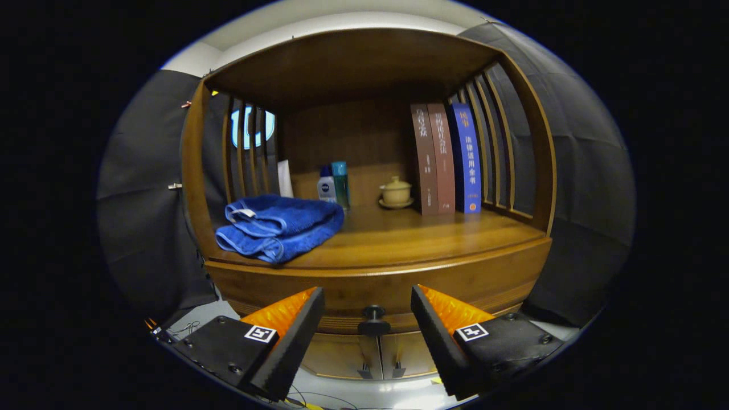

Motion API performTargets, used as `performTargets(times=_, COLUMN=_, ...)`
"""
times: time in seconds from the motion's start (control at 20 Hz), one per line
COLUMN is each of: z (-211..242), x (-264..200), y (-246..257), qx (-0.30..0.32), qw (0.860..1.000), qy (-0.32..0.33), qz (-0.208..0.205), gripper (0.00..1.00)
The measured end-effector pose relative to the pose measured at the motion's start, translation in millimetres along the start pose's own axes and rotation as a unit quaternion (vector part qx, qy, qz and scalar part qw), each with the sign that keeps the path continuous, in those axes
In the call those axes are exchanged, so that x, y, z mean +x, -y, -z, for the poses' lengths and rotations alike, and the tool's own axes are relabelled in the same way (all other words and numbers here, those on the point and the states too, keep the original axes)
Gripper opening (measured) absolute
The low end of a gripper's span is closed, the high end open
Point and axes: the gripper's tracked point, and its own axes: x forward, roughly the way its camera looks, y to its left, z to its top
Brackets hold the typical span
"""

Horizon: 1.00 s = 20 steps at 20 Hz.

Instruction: Pull open the drawer, take out the items inside it, and place them on the countertop above the cabinet.

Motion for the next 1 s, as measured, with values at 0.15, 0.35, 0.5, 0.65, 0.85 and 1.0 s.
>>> performTargets(times=0.15, z=28, x=18, y=5, qx=-0.001, qw=1.000, qy=-0.028, qz=0.009, gripper=0.98)
performTargets(times=0.35, z=53, x=30, y=9, qx=0.005, qw=0.998, qy=-0.057, qz=0.014, gripper=0.95)
performTargets(times=0.5, z=60, x=35, y=10, qx=0.006, qw=0.998, qy=-0.064, qz=0.013, gripper=0.86)
performTargets(times=0.65, z=67, x=39, y=5, qx=-0.005, qw=0.997, qy=-0.072, qz=0.014, gripper=0.61)
performTargets(times=0.85, z=69, x=41, y=6, qx=-0.020, qw=0.997, qy=-0.074, qz=0.020, gripper=0.48)
performTargets(times=1.0, z=69, x=40, y=6, qx=-0.024, qw=0.996, qy=-0.078, qz=0.022, gripper=0.41)
